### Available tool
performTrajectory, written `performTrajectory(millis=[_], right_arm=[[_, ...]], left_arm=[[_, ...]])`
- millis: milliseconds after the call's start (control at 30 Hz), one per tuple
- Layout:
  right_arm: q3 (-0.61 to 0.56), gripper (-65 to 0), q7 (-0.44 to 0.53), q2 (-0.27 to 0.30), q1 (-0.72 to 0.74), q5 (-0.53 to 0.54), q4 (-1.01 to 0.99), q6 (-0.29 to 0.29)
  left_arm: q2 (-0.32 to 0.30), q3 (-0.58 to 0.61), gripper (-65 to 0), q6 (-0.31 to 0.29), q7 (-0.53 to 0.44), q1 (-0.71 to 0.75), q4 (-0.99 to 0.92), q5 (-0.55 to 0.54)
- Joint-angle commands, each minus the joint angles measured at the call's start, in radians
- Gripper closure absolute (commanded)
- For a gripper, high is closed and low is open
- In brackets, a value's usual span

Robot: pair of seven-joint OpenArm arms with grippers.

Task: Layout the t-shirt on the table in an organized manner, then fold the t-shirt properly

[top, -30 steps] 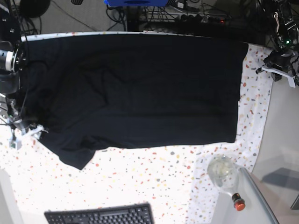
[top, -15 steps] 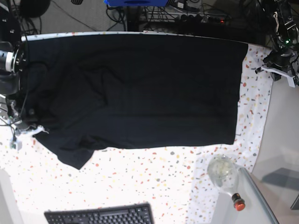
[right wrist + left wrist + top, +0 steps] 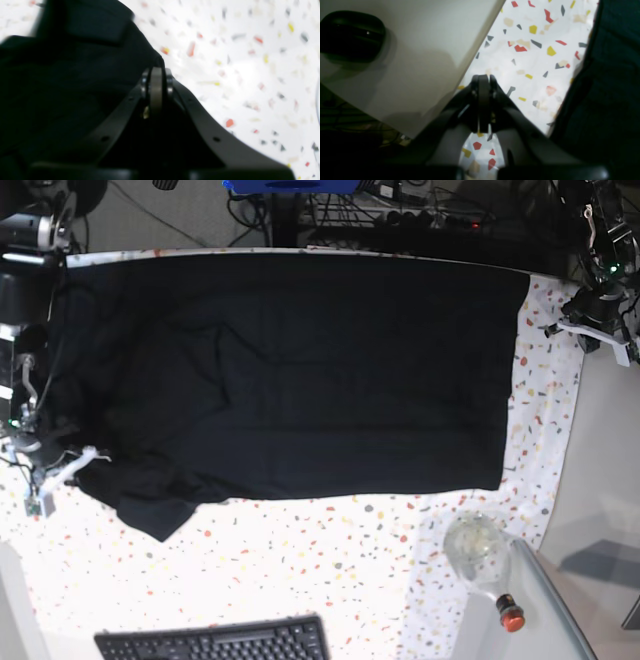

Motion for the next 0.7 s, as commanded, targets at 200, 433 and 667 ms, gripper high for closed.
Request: performTrajectory(millis=[200,433,667], right_arm=[[0.147,0.0,-0.141,-0.091,-0.124,0.010,0.263,0.005],[0.159,0.0,-0.198,-0.154,-0.212,0.010,0.363,0.001],[0.271,0.0,-0.352,-0.260,-0.232,0.010,0.493,0.001]], left_arm=[[-0.010,-0.005,0.0,-0.003,-0.021,-0.001,0.014,0.000],[-0.010,-0.005,0.0,-0.003,-0.021,0.000,0.014,0.000],[-0.010,-0.005,0.0,-0.003,-0.021,0.000,0.014,0.000]])
